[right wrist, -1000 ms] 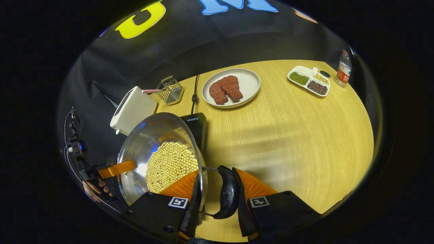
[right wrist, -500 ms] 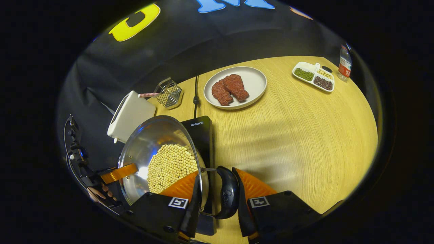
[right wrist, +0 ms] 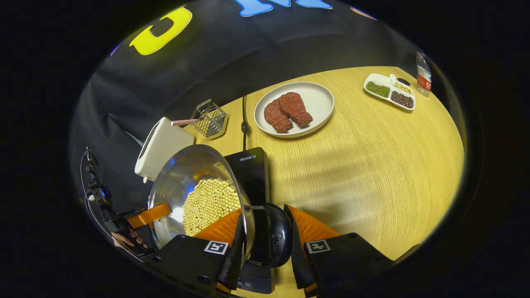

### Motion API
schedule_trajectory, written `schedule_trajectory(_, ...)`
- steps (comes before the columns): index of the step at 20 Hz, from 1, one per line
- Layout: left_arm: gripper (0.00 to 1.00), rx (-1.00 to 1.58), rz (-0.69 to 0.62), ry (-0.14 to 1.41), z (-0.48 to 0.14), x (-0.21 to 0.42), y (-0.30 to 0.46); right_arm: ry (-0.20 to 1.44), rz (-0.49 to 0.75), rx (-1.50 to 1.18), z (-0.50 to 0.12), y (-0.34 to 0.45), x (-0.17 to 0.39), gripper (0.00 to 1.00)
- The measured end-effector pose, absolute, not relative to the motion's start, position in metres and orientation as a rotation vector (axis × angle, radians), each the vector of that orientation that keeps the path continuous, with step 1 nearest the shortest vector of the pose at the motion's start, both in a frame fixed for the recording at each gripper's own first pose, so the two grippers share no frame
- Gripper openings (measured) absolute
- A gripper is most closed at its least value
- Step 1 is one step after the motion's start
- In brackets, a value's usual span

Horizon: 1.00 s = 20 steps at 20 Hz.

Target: First push the handle of the pot to place it horizontally, then grasp the pot with both hands and set it on the induction cooktop.

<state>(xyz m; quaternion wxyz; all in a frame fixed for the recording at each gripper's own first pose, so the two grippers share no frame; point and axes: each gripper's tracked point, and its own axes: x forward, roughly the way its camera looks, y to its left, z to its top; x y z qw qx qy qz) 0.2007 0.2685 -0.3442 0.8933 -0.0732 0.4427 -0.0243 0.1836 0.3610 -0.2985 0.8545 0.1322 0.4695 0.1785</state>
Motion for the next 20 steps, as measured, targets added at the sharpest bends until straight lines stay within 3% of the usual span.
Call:
schedule_trajectory(2, 0.50, -0.152, -0.046, 0.918, -0.344, 0.199, 0.269, 0.990, 0.379, 0.280, -0.298, 0.361, 0.183, 0.50)
schedule_trajectory(3, 0.49, -0.153, -0.045, 0.917, -0.344, 0.200, 0.269, 0.990, 0.381, 0.280, -0.299, 0.362, 0.184, 0.55)
schedule_trajectory(4, 0.57, -0.154, -0.044, 0.918, -0.345, 0.199, 0.269, 0.993, 0.385, 0.281, -0.299, 0.361, 0.183, 0.51)
schedule_trajectory(6, 0.57, -0.154, -0.041, 0.923, -0.345, 0.199, 0.269, 1.003, 0.387, 0.286, -0.300, 0.362, 0.183, 0.53)
schedule_trajectory(8, 0.50, -0.164, -0.035, 0.921, -0.346, 0.199, 0.269, 1.004, 0.387, 0.287, -0.299, 0.361, 0.184, 0.53)
schedule_trajectory(10, 0.55, -0.163, -0.026, 0.928, -0.347, 0.197, 0.269, 1.005, 0.395, 0.294, -0.297, 0.362, 0.184, 0.58)
schedule_trajectory(11, 0.53, -0.152, -0.017, 0.933, -0.346, 0.196, 0.270, 1.004, 0.401, 0.298, -0.295, 0.362, 0.183, 0.53)
schedule_trajectory(12, 0.64, -0.129, 0.005, 0.939, -0.345, 0.196, 0.273, 1.004, 0.405, 0.299, -0.294, 0.361, 0.184, 0.60)
schedule_trajectory(13, 0.66, -0.102, 0.028, 0.944, -0.343, 0.198, 0.277, 1.008, 0.409, 0.298, -0.294, 0.358, 0.184, 0.60)
schedule_trajectory(14, 0.67, -0.080, 0.043, 0.943, -0.340, 0.197, 0.280, 1.008, 0.414, 0.296, -0.291, 0.355, 0.184, 0.74)
schedule_trajectory(16, 0.85, -0.052, 0.052, 0.951, -0.335, 0.193, 0.281, 0.979, 0.400, 0.278, -0.284, 0.342, 0.190, 0.90)
schedule_trajectory(17, 0.86, -0.032, 0.060, 0.946, -0.331, 0.193, 0.282, 0.958, 0.399, 0.276, -0.277, 0.336, 0.193, 0.98)
schedule_trajectory(18, 0.85, -0.023, 0.077, 0.931, -0.324, 0.192, 0.286, 0.944, 0.403, 0.276, -0.271, 0.332, 0.191, 0.92)
schedule_trajectory(20, 0.85, -0.028, 0.082, 0.915, -0.312, 0.187, 0.281, 0.917, 0.403, 0.268, -0.259, 0.321, 0.189, 0.98)
